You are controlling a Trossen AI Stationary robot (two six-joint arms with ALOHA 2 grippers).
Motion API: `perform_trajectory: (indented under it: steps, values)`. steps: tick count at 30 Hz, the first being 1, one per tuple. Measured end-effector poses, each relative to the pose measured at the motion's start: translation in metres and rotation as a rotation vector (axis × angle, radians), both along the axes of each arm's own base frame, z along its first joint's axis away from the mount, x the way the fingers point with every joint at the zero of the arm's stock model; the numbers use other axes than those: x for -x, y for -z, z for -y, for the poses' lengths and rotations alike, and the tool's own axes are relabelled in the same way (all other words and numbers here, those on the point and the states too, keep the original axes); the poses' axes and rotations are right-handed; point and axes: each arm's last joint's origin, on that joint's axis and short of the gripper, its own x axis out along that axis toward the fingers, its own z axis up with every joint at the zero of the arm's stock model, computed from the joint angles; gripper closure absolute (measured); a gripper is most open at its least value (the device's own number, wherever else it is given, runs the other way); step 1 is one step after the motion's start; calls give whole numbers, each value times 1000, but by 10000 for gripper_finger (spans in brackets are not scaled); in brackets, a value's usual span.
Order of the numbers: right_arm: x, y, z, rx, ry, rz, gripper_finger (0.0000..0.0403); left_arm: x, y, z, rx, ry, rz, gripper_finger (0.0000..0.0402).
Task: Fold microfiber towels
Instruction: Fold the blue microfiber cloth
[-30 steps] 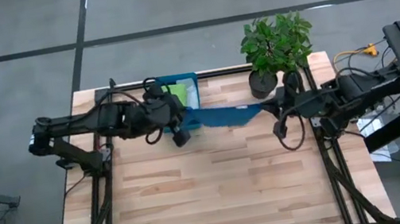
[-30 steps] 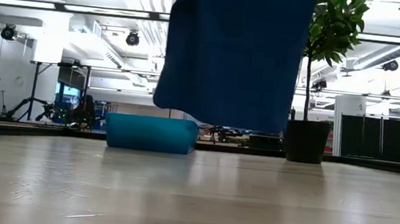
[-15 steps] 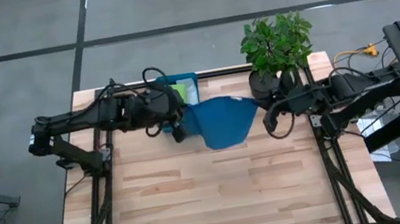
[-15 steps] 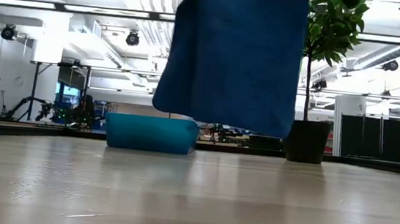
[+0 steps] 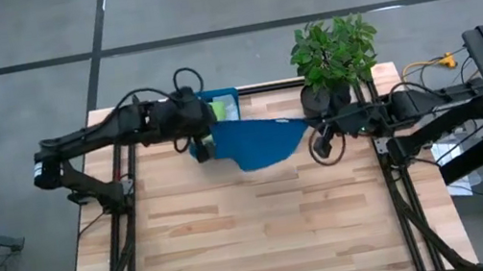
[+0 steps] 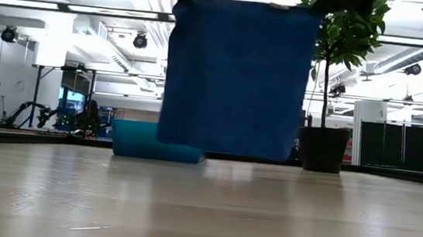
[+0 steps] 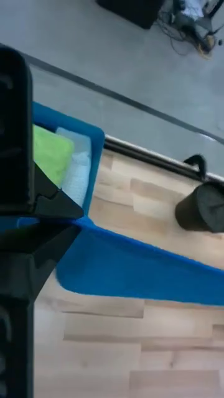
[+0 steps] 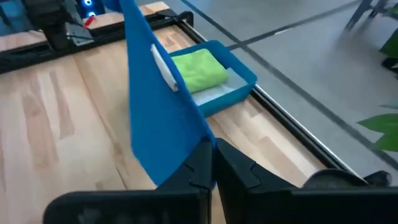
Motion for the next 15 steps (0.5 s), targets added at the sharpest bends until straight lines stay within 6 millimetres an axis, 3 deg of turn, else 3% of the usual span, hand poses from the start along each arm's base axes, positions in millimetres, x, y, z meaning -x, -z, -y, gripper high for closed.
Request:
perform_trajectory:
  steps: [10, 12, 15]
  values:
    - [-3, -25, 6, 202, 87, 25, 395, 25, -38, 3, -158, -41, 79, 401]
    - [-6, -23, 1, 210, 68, 9, 395, 26, -35, 14, -155, -36, 64, 401]
    - [-14, -5, -17, 222, 22, -44, 395, 19, -12, 40, -162, -16, -38, 401]
